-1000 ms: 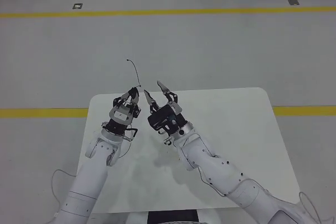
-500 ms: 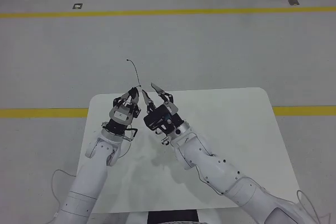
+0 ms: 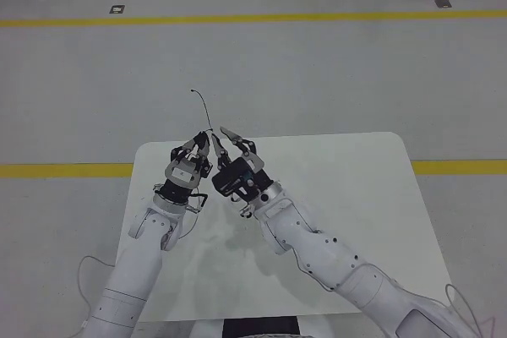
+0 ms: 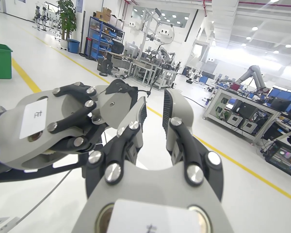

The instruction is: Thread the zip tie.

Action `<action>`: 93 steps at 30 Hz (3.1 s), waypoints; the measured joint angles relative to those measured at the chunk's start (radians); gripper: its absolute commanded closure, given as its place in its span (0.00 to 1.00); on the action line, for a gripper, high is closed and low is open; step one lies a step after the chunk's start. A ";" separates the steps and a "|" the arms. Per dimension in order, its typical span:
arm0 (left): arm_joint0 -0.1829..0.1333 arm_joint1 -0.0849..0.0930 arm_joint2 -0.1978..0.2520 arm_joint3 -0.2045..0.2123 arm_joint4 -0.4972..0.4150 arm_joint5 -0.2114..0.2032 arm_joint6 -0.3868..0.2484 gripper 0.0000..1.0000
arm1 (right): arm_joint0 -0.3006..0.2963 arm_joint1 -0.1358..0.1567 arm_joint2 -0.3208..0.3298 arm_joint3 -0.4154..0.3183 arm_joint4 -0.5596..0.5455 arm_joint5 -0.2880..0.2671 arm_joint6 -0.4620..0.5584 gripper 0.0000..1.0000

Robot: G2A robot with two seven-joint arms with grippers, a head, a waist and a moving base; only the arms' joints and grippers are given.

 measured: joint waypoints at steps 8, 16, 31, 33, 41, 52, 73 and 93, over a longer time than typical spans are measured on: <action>0.000 0.000 0.000 0.000 0.000 0.000 0.000 1.00 | 0.007 -0.007 -0.003 0.014 0.000 -0.004 -0.008 0.89; 0.000 0.000 0.000 0.000 0.000 0.000 0.000 1.00 | 0.014 -0.008 -0.009 0.023 0.000 -0.003 -0.013 0.90; 0.000 0.000 0.000 0.000 0.000 0.000 0.000 1.00 | 0.023 -0.006 -0.016 0.027 0.000 -0.009 -0.018 0.90; 0.000 0.000 0.000 0.000 0.000 0.000 0.000 1.00 | 0.025 -0.006 -0.017 0.028 0.000 -0.008 -0.019 0.91; 0.000 0.000 0.000 0.000 0.000 0.000 0.000 1.00 | 0.027 -0.005 -0.020 0.028 0.000 -0.003 -0.019 1.00; 0.000 0.000 0.000 0.000 0.000 0.000 0.000 1.00 | 0.031 0.000 -0.030 0.026 0.000 0.006 -0.013 1.00; 0.000 0.000 0.000 0.000 0.000 0.000 0.000 1.00 | 0.037 0.035 -0.069 0.014 0.000 0.043 0.017 1.00; 0.000 0.000 0.000 0.000 0.000 0.000 0.000 1.00 | 0.045 0.050 -0.074 -0.013 0.000 0.043 0.028 0.83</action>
